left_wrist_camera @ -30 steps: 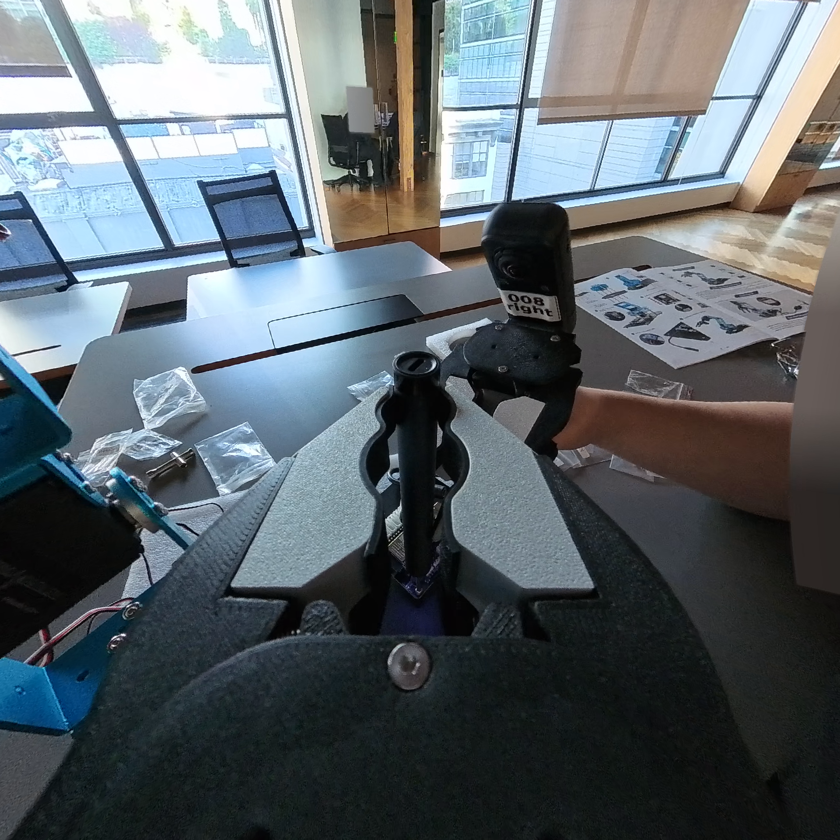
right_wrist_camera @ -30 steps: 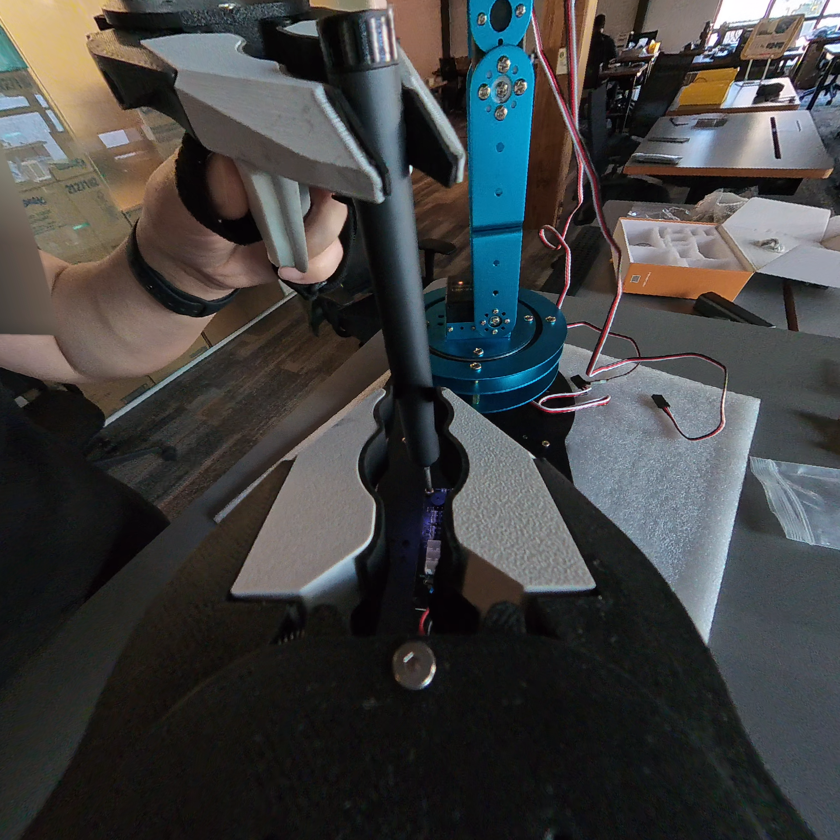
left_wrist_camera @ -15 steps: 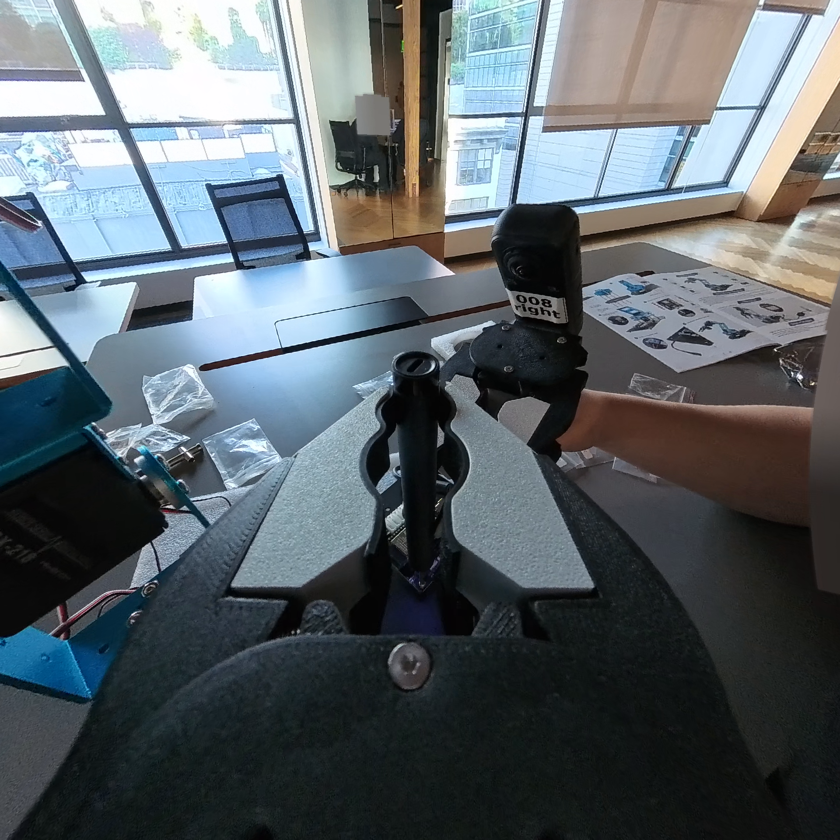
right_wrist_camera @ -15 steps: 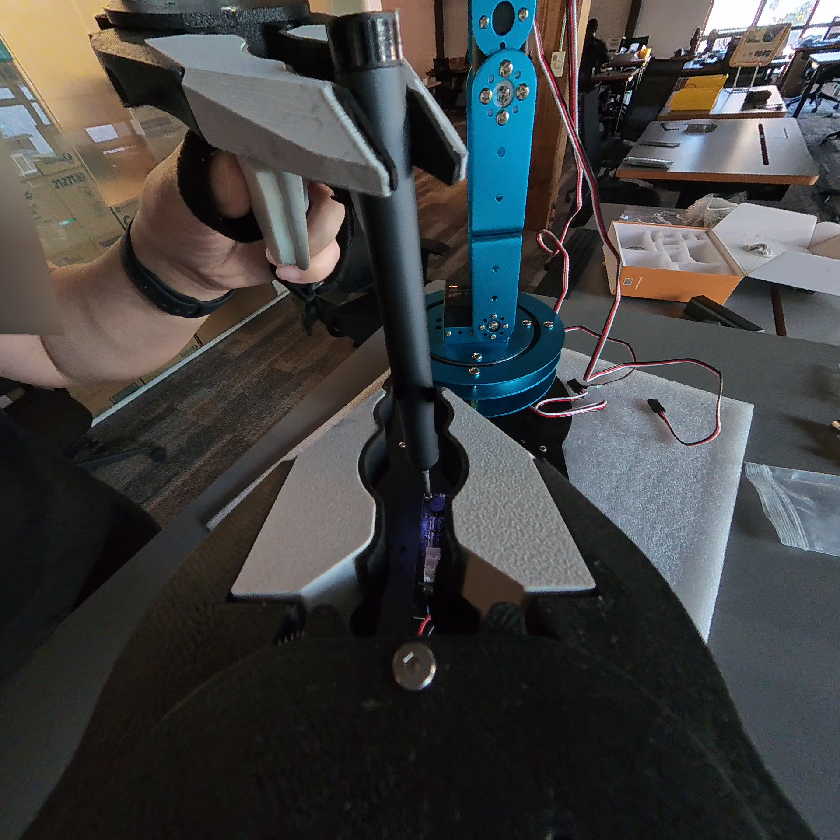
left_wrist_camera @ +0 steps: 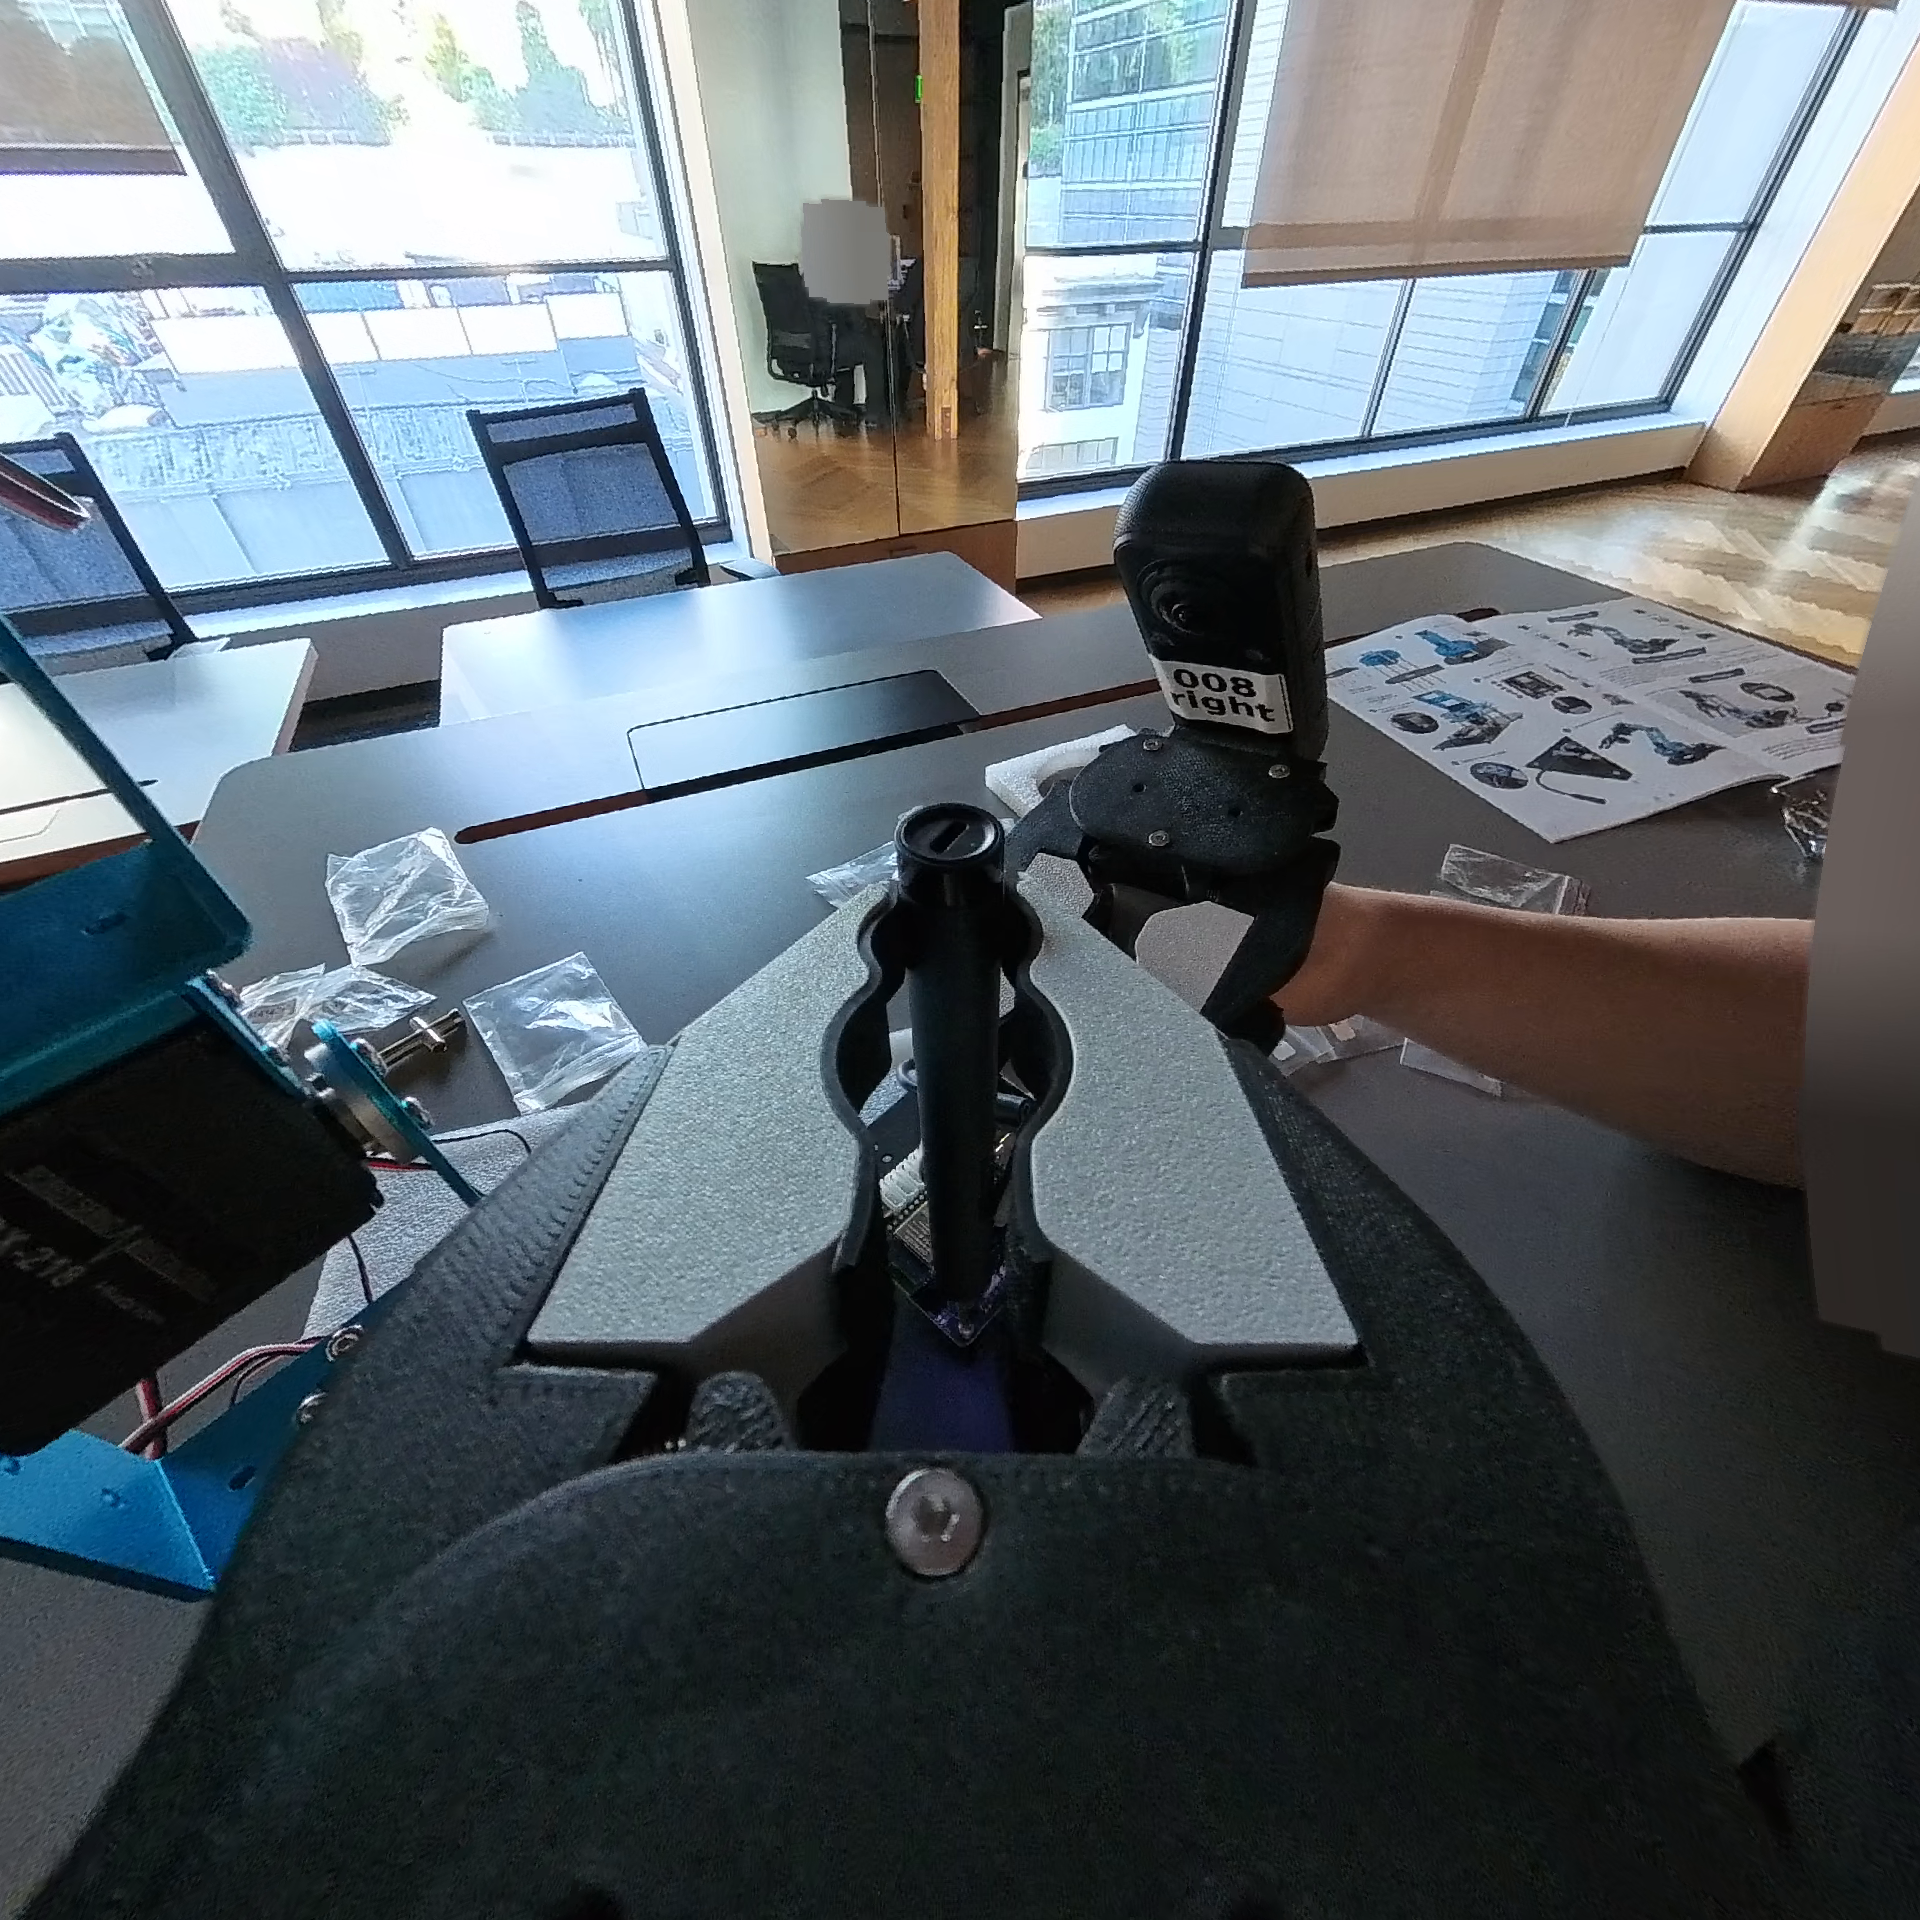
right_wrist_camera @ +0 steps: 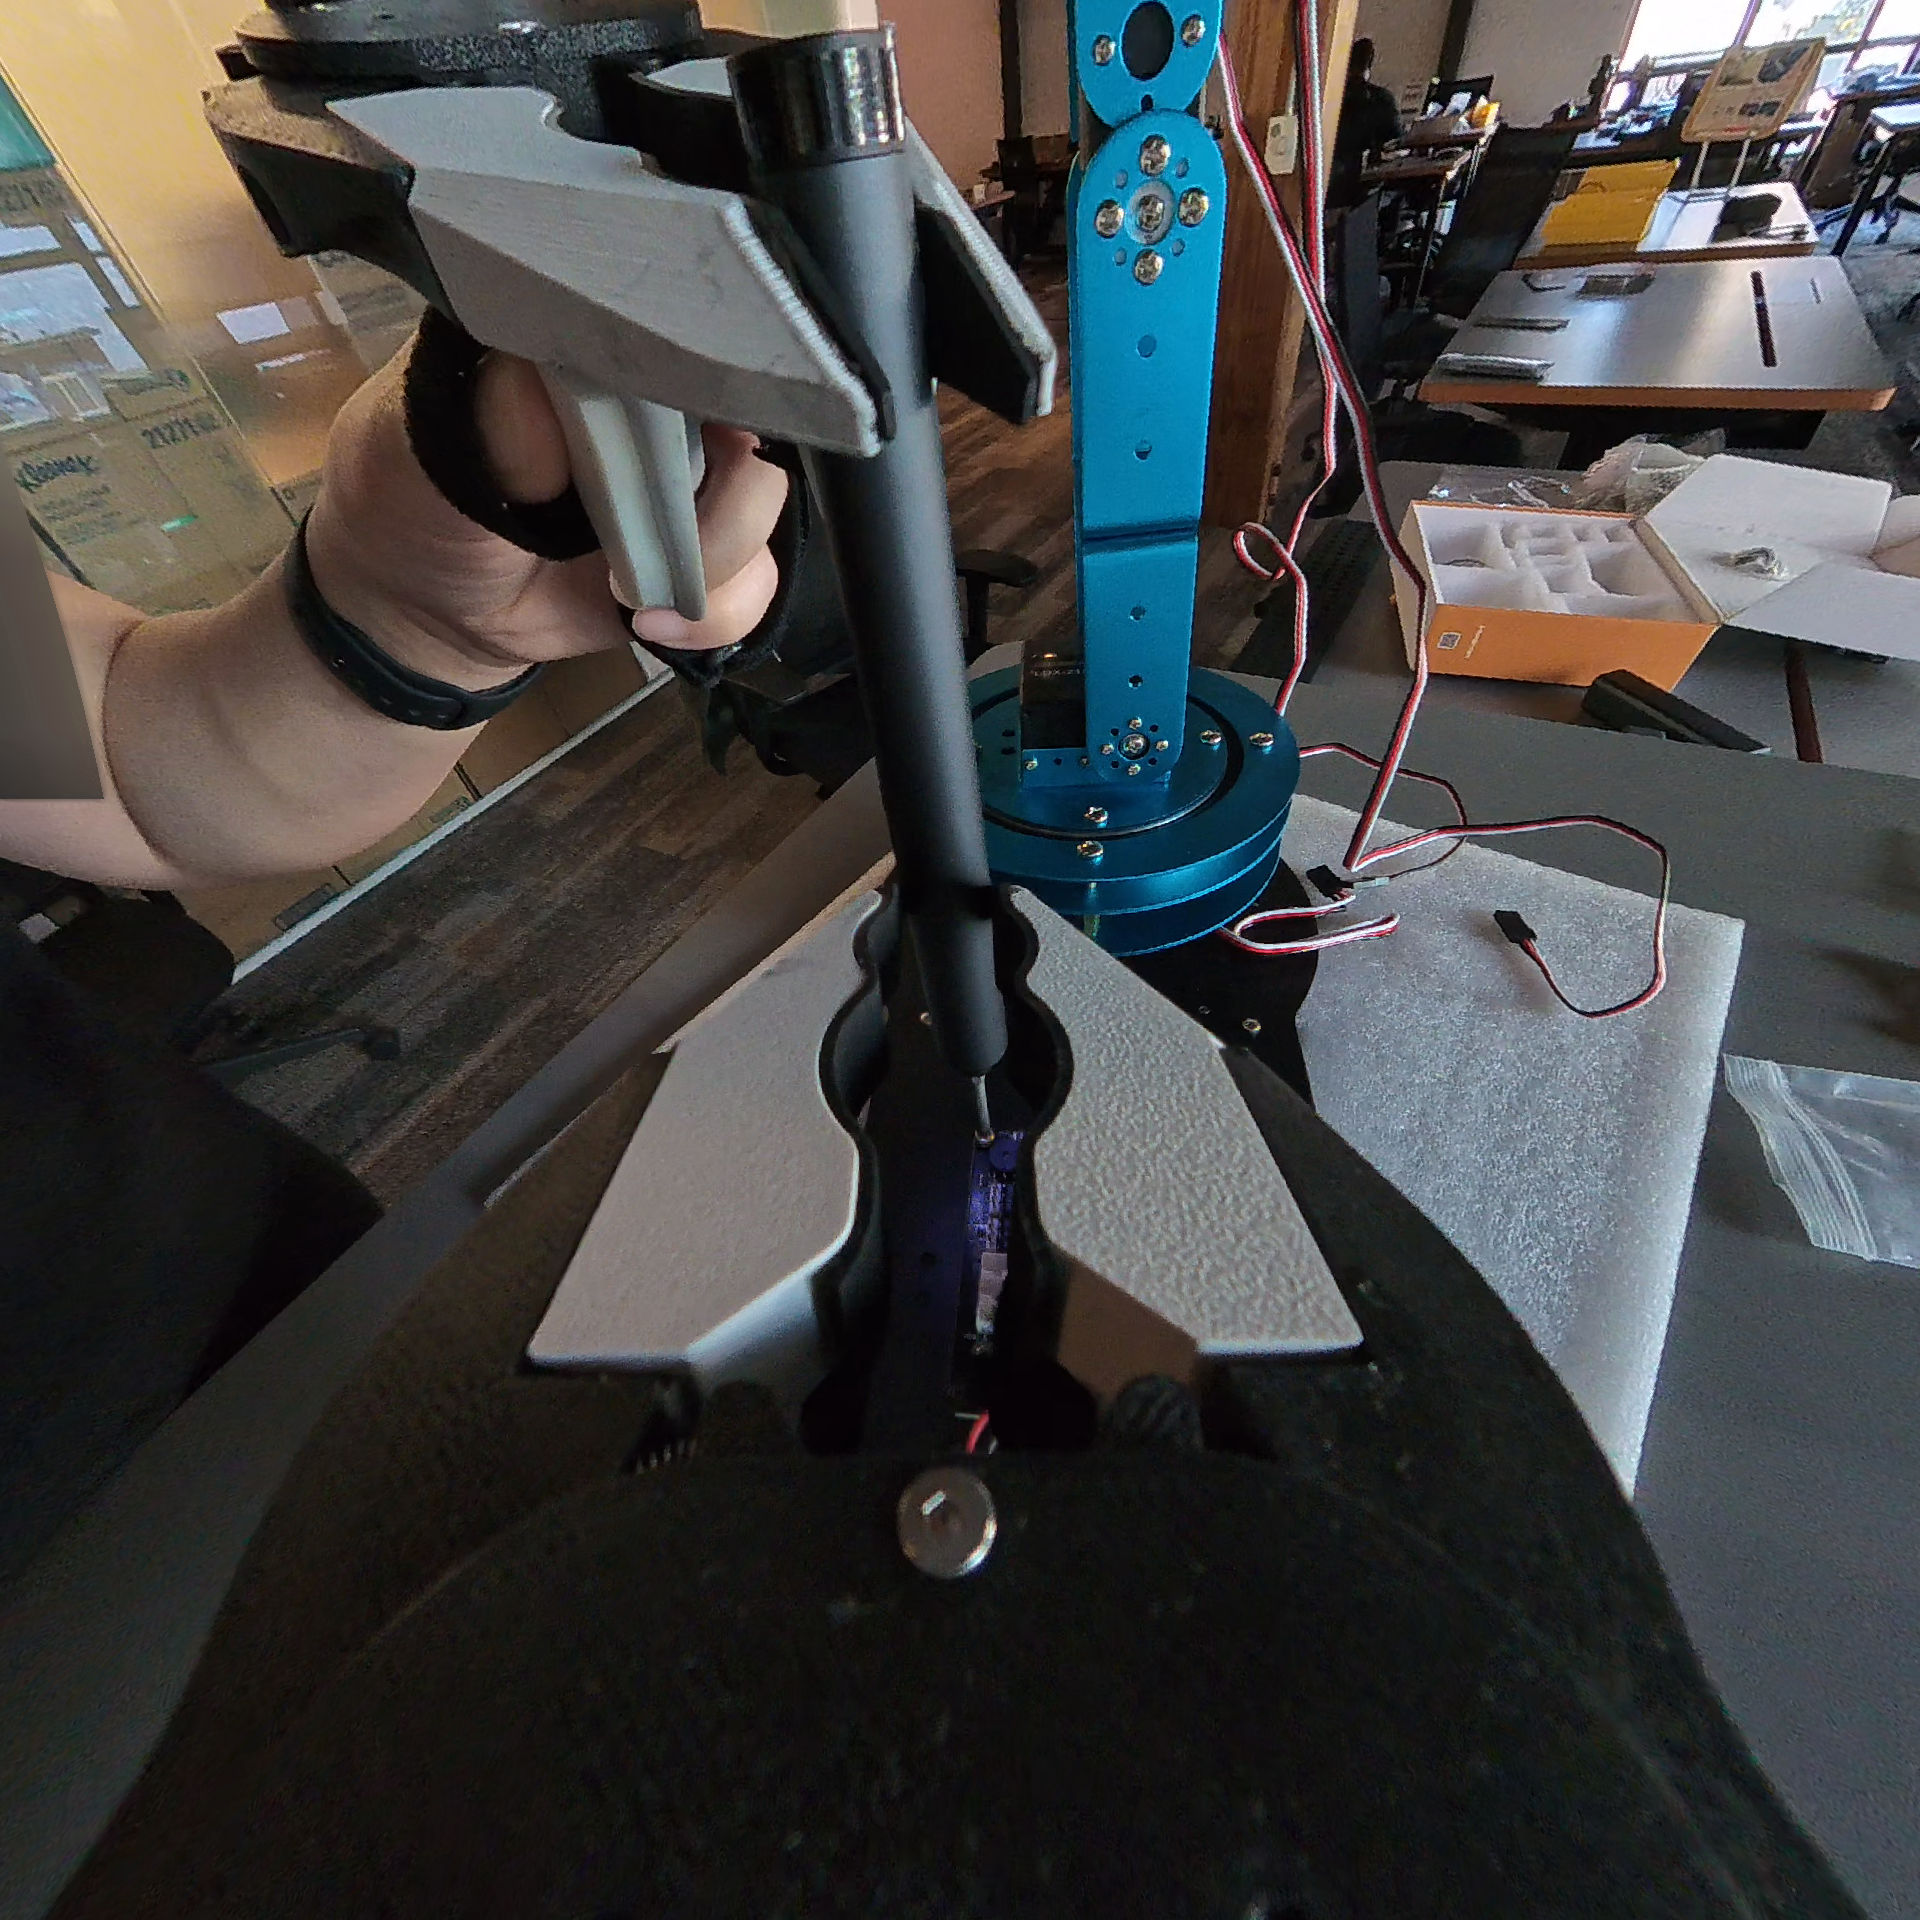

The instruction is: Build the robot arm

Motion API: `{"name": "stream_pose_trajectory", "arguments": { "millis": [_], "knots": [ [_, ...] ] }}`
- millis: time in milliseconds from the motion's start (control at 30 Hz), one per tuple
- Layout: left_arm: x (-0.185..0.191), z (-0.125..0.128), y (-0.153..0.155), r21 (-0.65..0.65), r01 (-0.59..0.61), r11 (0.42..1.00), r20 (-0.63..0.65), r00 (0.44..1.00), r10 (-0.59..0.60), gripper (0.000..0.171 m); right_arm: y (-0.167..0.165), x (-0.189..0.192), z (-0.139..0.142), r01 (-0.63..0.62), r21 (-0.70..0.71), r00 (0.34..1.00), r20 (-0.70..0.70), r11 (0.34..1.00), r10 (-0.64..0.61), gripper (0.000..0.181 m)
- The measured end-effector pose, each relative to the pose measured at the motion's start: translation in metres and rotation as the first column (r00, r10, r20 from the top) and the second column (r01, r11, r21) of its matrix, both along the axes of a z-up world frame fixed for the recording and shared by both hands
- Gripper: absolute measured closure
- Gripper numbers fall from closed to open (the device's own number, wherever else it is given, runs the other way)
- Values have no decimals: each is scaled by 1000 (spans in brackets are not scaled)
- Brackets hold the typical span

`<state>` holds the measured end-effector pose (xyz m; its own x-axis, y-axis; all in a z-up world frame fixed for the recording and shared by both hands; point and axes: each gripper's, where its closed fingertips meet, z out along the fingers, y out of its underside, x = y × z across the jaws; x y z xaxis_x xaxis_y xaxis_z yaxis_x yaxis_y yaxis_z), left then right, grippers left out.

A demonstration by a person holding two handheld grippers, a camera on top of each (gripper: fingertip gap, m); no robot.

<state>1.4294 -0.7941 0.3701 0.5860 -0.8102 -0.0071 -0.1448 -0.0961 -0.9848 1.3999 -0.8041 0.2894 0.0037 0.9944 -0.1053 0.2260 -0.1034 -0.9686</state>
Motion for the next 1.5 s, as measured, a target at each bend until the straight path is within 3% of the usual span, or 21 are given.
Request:
{"name": "stream_pose_trajectory", "arguments": {
  "millis": [467,633,1233,1333,1500],
  "knots": [
    [1,0,0,-1,-1,1000,0,1000,1,156,-2,1,-2,11,45,1000,5,999,-12,159],
    [1,0,0,0,-3,1000,-1,1000,3,156,0,1,0,14,-1,1000,-16,1000,-14,165],
    [2,0,2,-3,6,1000,5,1000,-6,156,1,2,0,26,63,1000,-3,998,-26,166],
    [2,0,2,-2,4,1000,4,1000,-4,156,-1,2,-1,18,43,1000,-7,999,-17,158],
    [2,0,2,-2,6,1000,7,1000,-6,156,1,1,0,35,44,999,-7,998,-35,165]
  ]
}}
